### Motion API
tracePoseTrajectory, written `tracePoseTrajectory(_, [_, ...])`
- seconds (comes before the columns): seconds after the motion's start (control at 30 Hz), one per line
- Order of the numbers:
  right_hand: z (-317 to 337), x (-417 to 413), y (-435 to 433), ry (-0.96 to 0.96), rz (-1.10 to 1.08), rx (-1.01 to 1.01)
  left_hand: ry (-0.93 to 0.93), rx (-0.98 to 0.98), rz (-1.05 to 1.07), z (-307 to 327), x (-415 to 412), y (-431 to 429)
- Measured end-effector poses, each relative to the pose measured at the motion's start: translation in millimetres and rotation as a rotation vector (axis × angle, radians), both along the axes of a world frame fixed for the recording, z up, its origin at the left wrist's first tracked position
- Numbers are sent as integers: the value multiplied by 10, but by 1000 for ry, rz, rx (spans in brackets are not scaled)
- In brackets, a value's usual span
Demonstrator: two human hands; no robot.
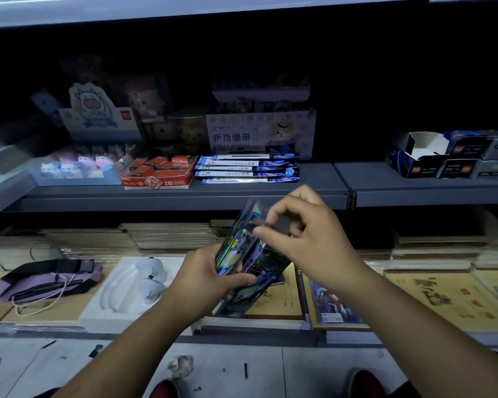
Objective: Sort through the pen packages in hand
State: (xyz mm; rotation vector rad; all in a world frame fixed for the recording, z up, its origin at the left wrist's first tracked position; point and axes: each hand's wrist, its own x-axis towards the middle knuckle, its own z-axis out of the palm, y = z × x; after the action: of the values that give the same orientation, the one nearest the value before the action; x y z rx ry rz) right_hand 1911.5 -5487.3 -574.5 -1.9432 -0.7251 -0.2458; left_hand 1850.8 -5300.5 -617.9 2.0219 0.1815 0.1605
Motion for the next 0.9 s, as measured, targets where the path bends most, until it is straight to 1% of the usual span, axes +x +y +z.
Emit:
tracePoseTrajectory(0.1, [-48, 27, 21, -28, -15, -98, -1, 4, 6, 15, -5, -24])
tracePoseTrajectory(0.17, [-79, 38, 27, -11, -34, -102, 2, 3, 1, 17, -1, -31])
tracePoseTrajectory(0.37, [19, 62, -8, -16, -60, 194, 34, -22, -4, 7, 19, -16])
tracePoseTrajectory(0.5, [97, 53, -73, 197, 70, 429, 40, -21, 43, 19, 15, -1])
tracePoseTrajectory(0.6, [94, -1, -41, 285, 166, 447, 32, -20, 50, 21, 24, 2])
tracePoseTrajectory(0.67, [53, -22, -10, 327, 232, 427, 30, -30, 43, 23, 21, -17])
tracePoseTrajectory(0.73, [32, -29, 12, 350, 253, 388, 28, -41, 37, 30, 22, -29])
tracePoseTrajectory(0.8, [60, -26, 13, 331, 199, 418, 30, -48, 46, 50, 17, -27])
tracePoseTrajectory(0.9, [137, 48, -70, 257, 40, 608, 22, -64, 91, 67, 18, 2])
